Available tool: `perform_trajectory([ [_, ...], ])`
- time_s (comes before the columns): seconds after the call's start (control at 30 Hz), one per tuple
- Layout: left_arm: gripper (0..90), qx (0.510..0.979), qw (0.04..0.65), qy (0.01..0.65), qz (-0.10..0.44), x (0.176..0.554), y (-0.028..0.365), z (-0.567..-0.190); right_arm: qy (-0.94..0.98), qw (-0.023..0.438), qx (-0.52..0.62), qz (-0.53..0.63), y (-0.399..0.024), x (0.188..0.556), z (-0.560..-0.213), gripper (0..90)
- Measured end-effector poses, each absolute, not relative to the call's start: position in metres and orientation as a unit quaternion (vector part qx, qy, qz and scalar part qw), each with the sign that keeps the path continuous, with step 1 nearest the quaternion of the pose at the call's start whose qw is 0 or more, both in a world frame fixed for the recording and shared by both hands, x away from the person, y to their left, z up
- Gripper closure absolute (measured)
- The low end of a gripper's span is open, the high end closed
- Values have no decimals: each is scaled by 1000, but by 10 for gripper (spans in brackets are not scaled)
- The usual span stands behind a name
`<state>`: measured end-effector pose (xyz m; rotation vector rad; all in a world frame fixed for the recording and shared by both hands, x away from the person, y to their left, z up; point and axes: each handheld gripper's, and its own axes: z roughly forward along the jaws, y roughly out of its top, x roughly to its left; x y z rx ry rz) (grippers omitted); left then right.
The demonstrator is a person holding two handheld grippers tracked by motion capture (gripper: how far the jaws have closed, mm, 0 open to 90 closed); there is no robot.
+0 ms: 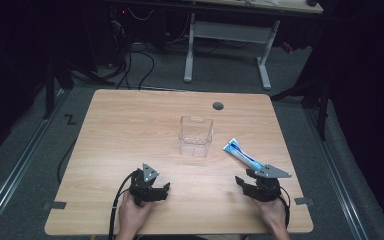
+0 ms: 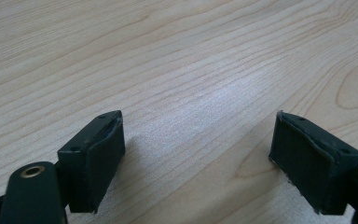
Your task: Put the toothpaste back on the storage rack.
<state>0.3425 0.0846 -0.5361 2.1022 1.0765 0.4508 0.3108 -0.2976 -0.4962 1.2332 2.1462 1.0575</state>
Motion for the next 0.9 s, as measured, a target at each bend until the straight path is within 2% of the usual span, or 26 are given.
perform_trajectory([
  [0.33, 179, 815, 360, 418, 175, 342, 85, -536, 778, 227, 447, 378, -307, 322, -481, 451],
  [0.67, 178, 815, 360, 418, 175, 342, 85, -536, 778, 235, 441, 380, -314, 341, -459, 541],
  [0.9, 179, 815, 361, 418, 175, 342, 85, -536, 797, 241, 428, 351, -309, 362, -435, 554],
])
